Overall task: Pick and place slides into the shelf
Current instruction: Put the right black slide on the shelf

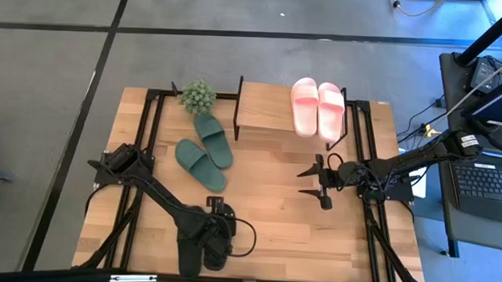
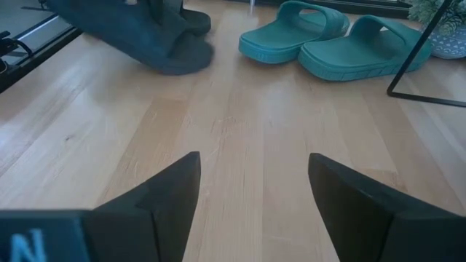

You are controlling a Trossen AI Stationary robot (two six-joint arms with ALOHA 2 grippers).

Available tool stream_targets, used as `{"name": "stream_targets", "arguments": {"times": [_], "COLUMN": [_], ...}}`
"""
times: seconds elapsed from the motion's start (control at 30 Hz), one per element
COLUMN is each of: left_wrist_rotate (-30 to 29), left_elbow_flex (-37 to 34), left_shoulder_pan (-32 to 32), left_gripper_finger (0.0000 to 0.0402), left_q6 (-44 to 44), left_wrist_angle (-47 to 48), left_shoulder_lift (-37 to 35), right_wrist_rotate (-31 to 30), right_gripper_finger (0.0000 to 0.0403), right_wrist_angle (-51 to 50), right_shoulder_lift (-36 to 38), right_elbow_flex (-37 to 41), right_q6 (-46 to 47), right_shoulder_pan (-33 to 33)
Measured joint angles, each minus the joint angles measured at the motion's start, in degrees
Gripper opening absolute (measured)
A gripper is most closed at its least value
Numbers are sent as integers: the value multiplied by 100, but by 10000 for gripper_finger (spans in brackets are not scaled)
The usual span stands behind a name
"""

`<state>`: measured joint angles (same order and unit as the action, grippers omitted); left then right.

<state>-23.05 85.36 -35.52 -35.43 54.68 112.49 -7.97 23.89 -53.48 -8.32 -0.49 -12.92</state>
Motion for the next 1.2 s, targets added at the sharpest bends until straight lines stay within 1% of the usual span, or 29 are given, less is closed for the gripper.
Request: {"name": "stream_targets", "arguments": {"times": [0.13, 0.23, 0.33, 0.43, 0.47, 0.57, 0.7, 0.83, 0.93, 1.1, 1.2], "left_wrist_rotate": [-236, -655, -1630, -2583, -2847, -3435, -3909, -3924, -3645, -2859, -2762], "left_elbow_flex": [649, 1297, 1897, 2358, 2482, 2715, 2815, 2813, 2813, 2813, 2813], "left_shoulder_pan": [-1, -8, 22, 165, 248, 640, 1406, 2318, 2916, 3694, 4019], "left_gripper_finger": [5, 4, 3, 3, 2, 2, 2, 2, 2, 2, 2], "left_q6": [-1, 1, 33, 204, 351, 988, 1671, 2061, 2792, 4378, 5265], "left_wrist_angle": [618, 1272, 2030, 2526, 2675, 2676, 2641, 2515, 2031, 379, -513], "left_shoulder_lift": [-2, -2, -2, -4, -4, -11, -11, -11, -11, -11, -11], "right_wrist_rotate": [0, 2, 2, 2, 2, 2, 1, 2, 2, 2, 2], "right_gripper_finger": [255, 255, 255, 255, 255, 255, 255, 255, 255, 255, 255], "right_wrist_angle": [28, 34, 34, 42, 43, 48, 55, 56, 56, 56, 56], "right_shoulder_lift": [-1, -1, -1, -1, -1, -1, -1, -1, -1, -1, -1], "right_elbow_flex": [0, -2, -2, -2, -2, -2, -2, -2, -2, -2, -2], "right_q6": [0, 0, 0, 0, 0, -5, -4, 4, 20, 22, 15], "right_shoulder_pan": [-1, 0, 0, 0, 0, 1, 1, -1, -1, 0, 0]}}
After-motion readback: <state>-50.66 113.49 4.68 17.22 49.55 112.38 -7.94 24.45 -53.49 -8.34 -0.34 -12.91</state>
